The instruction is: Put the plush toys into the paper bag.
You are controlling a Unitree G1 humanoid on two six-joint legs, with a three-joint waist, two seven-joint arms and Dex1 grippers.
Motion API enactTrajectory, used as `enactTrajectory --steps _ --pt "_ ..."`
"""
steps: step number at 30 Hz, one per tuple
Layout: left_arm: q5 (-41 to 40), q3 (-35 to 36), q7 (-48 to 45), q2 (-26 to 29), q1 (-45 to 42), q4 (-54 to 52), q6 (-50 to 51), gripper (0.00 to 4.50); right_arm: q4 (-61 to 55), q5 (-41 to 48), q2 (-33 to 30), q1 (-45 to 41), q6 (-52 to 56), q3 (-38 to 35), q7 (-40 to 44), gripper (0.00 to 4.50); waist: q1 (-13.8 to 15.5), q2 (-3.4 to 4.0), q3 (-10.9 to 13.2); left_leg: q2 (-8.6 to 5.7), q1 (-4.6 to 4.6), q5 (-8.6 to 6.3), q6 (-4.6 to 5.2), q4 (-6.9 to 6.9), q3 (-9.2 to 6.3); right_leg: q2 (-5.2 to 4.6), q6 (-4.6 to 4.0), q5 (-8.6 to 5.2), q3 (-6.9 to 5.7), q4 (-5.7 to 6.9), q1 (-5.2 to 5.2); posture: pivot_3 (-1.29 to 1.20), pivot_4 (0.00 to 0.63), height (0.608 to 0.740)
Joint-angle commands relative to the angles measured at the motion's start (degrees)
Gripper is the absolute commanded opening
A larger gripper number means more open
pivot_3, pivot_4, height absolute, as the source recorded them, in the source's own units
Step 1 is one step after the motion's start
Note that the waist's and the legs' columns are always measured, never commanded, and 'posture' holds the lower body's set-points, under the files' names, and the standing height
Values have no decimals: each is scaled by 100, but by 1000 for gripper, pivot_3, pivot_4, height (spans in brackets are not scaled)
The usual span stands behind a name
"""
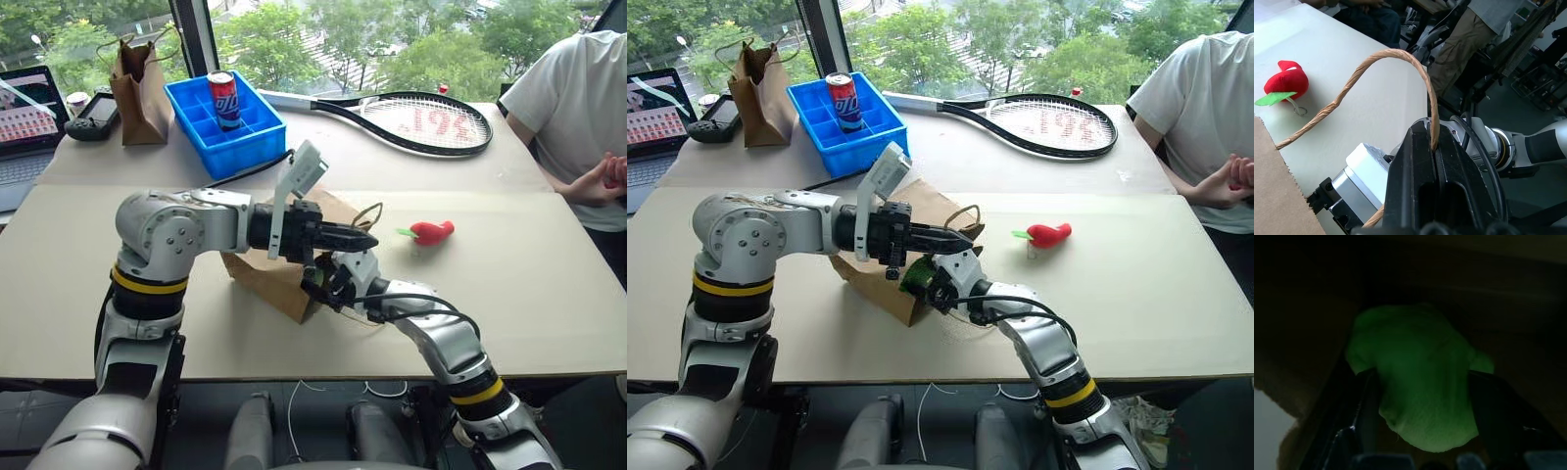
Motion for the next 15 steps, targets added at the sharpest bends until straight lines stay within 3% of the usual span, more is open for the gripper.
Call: enactTrajectory --steps 1,8,11,15 --pt "-49 40 5 -19 -54 -116 -135 0 -722 427 -227 131 424 -556 106 4463 -2 0 0 0 0 0 0 0 0 0 0 0 0 -1 1 0 150 740" --pt "-23 83 30 33 -19 -98 -204 0 -1418 1143 -1099 495 1040 -1707 437 4463 6 0 0 -2 -1 0 0 0 0 -3 -19 -12 1 -5 3 0 150 740" --pt "-23 135 72 48 -11 -102 -225 0 -1185 1172 -1563 600 1007 -2192 580 4463 23 0 0 -3 0 0 0 1 0 -4 -31 -19 3 -7 4 0 150 740" --pt "-77 248 169 58 3 -134 -199 0 -231 914 -1699 154 729 -2593 259 4463 -3 0 0 -3 2 0 1 4 1 -3 -34 -19 7 -8 3 0 150 740"
